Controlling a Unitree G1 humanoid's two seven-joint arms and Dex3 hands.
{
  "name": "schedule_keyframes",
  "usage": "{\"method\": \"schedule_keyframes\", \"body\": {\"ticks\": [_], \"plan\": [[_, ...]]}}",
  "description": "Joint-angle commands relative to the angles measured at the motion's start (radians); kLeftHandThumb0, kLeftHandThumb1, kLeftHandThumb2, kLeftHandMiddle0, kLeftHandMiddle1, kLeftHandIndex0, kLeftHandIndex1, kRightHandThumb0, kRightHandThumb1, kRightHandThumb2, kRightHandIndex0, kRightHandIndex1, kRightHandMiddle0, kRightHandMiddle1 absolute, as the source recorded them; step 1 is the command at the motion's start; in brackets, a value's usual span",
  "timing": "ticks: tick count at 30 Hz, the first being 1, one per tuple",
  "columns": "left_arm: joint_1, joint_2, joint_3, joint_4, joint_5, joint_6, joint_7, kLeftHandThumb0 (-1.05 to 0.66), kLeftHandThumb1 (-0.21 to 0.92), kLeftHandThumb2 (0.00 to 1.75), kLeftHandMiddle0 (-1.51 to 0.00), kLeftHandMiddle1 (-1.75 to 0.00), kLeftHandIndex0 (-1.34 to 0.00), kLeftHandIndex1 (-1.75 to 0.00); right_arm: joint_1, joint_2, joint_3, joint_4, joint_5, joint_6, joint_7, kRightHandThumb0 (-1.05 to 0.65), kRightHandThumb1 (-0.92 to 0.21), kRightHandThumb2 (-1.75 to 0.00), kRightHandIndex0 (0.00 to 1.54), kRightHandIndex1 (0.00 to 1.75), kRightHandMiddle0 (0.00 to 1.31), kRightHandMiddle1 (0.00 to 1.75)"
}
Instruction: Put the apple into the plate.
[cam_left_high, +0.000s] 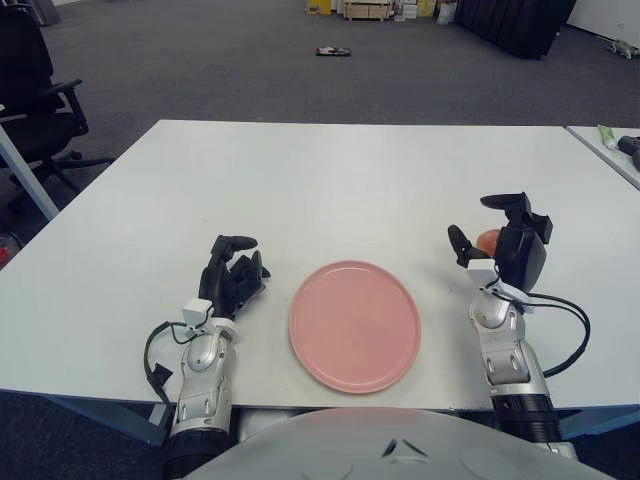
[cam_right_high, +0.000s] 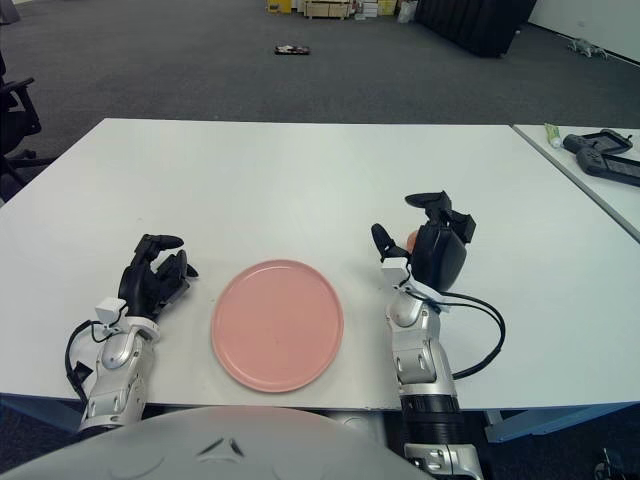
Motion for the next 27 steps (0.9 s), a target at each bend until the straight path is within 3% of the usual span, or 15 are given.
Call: {"method": "schedule_keyframes", "body": {"ticks": [1,13,23,27], "plan": [[0.003,0.000,-0.004,0.006,0.008,0.007,0.006,-0.38,0.71,0.82,-0.73,-1.75,-0.32,-1.75,-0.003,-0.029,0.006,-0.031,-0.043,0.074,0.064,-0.81,-0.53,-0.68,0.00,0.03,0.00,0.09],[0.007,-0.003,-0.005,0.000,0.004,0.014,0.007,-0.38,0.71,0.83,-0.74,-1.75,-0.32,-1.75,-0.010,-0.072,0.044,-0.061,-0.137,0.244,0.205,-0.93,-0.56,-0.48,0.00,0.00,0.00,0.00],[0.008,-0.006,-0.004,0.000,0.006,0.008,0.010,-0.38,0.71,0.83,-0.74,-1.75,-0.32,-1.75,-0.041,-0.111,0.053,0.012,-0.139,0.284,0.244,-0.90,-0.54,-0.43,0.00,0.00,0.00,0.00],[0.007,-0.004,-0.005,0.001,0.009,0.005,0.010,-0.38,0.71,0.83,-0.74,-1.75,-0.32,-1.75,-0.079,-0.130,0.049,0.108,-0.111,0.269,0.243,-0.89,-0.53,-0.43,0.00,0.00,0.00,0.00]]}}
